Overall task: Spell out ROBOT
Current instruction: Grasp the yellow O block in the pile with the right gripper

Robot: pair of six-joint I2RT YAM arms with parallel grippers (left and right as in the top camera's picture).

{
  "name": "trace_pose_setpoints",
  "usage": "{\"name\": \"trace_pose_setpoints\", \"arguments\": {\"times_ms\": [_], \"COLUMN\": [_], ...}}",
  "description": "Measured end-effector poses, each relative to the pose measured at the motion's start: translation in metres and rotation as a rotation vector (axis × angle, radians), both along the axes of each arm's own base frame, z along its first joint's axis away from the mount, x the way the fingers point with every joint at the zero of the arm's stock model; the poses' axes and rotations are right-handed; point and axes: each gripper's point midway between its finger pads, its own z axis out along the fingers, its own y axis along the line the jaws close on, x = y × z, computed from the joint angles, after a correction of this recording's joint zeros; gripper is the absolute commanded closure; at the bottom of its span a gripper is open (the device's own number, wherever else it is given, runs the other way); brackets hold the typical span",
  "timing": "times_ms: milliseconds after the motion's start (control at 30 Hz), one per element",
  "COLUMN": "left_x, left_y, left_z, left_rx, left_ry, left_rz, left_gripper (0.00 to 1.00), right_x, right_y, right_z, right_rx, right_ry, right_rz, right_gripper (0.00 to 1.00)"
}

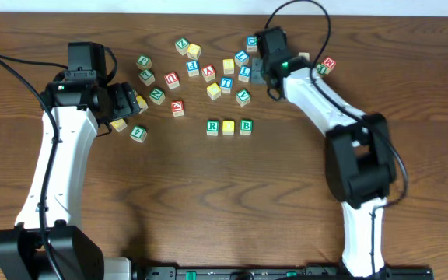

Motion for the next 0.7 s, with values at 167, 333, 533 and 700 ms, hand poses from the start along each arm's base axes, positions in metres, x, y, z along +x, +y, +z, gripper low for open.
{"name": "trace_pose_setpoints", "arguments": {"times_ms": [167,333,533,700], "left_x": [0.000,0.000,0.000,0.002], "left_y": [0.000,0.000,0.000,0.000], "left_z": [0.000,0.000,0.000,0.001], "left_rx": [0.000,0.000,0.000,0.000], "left_ry": [0.000,0.000,-0.002,-0.007], "left_rz": [0.000,0.000,0.000,0.000], "left_gripper": [0.10,0.10,0.10,0.10], "right_x": [-0.038,-0.088,-0.120,-0.127], "right_y": [0.003,-0.001,-0.005,0.006], "right_z": [0.057,0.040,0.003,-0.019], "right_rx": [0.067,0.070,0.052,0.057], "right_ry": [0.058,0.279,0.411,0.407], "right_rz": [0.057,0.083,0.086,0.107], "right_gripper": [0.81,0.81,0.81,0.81]}}
